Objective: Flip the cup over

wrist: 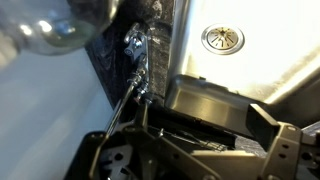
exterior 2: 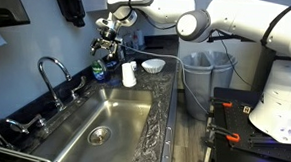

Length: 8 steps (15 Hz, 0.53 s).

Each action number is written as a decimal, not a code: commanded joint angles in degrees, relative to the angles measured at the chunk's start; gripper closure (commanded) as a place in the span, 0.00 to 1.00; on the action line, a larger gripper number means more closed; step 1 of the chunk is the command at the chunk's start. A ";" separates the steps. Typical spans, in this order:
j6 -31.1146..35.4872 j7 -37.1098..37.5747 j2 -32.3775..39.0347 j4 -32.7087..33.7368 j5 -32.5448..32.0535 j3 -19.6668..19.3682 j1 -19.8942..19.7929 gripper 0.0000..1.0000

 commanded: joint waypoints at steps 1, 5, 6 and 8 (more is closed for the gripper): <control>1.67 0.29 -1.26 0.00 -2.85 0.48 0.57 0.00; -0.08 1.14 -1.32 0.00 -3.58 0.69 0.33 0.00; -0.33 1.20 -1.31 -0.01 -3.70 0.68 0.29 0.00; -0.82 1.13 -1.32 -0.02 -3.90 0.69 0.19 0.00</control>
